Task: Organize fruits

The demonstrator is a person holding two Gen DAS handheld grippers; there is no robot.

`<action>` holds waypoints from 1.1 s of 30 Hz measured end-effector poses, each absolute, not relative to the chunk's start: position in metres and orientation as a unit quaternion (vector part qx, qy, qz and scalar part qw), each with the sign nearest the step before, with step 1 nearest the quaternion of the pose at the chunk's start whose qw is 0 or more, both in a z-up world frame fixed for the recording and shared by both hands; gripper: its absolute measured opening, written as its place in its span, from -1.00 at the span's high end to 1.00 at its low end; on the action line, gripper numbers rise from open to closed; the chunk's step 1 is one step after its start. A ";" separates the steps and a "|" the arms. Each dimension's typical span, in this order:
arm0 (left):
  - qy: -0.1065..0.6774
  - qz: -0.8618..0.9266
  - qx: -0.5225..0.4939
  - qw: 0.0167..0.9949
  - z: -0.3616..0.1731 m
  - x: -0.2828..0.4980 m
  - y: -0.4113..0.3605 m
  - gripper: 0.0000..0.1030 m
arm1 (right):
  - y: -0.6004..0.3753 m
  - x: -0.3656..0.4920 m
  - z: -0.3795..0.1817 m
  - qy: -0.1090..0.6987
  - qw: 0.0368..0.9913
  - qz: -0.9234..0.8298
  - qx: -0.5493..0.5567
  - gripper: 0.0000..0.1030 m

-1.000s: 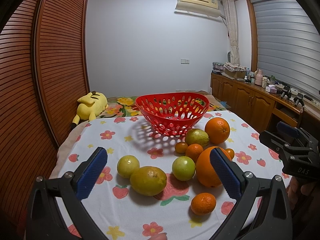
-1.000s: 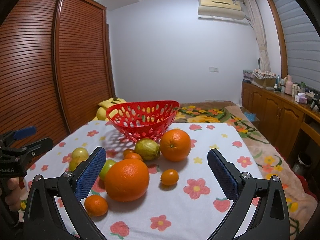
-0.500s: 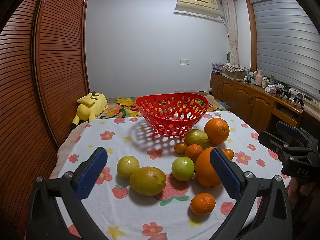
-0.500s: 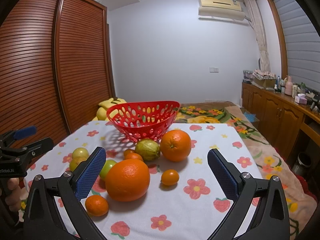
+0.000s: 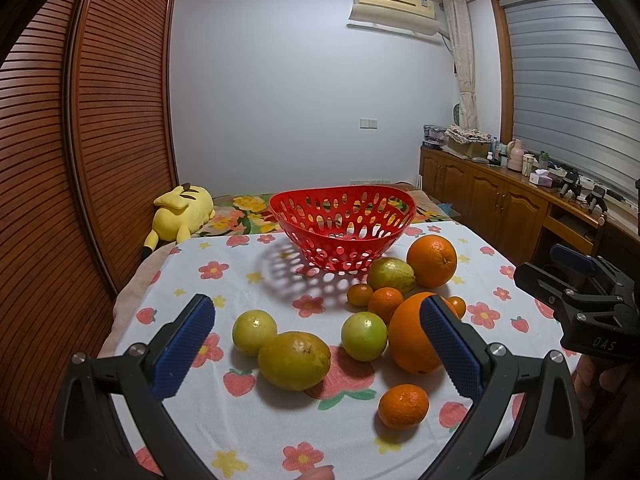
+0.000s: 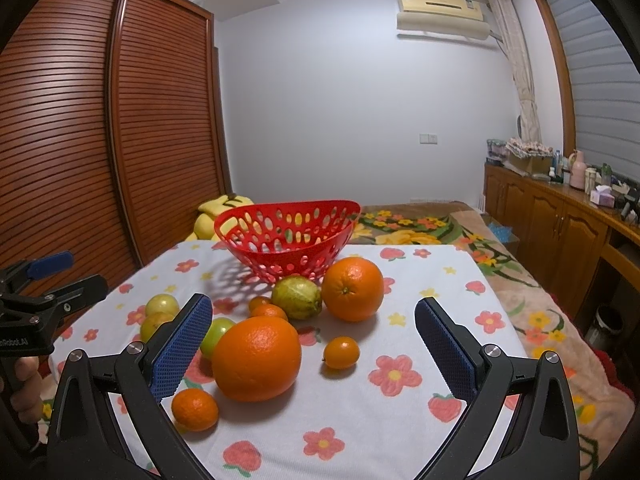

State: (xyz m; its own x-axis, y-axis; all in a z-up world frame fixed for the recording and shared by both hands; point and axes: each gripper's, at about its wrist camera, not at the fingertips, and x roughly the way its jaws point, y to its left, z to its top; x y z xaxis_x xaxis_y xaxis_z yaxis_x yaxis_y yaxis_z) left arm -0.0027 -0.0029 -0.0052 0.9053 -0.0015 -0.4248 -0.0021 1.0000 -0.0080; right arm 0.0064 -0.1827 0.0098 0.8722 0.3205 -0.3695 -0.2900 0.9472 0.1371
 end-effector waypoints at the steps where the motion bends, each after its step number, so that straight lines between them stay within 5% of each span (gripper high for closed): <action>1: 0.218 0.000 -0.004 0.976 -0.005 -0.003 -0.003 -1.00 | -0.183 0.006 0.010 0.197 0.967 0.158 0.039 -1.00; 33: 0.334 -0.082 -0.004 0.939 -0.063 0.022 -0.017 -0.91 | -0.190 0.015 -0.020 0.249 0.953 0.165 0.040 -1.00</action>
State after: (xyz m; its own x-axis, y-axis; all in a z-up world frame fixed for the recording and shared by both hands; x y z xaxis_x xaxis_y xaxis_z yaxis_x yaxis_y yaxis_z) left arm 0.0219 -0.0171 -0.0633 0.7639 -0.1574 -0.6258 0.1520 0.9864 -0.0625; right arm 0.0148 -0.1902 -0.0202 0.8212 0.3356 -0.4616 -0.2953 0.9420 0.1595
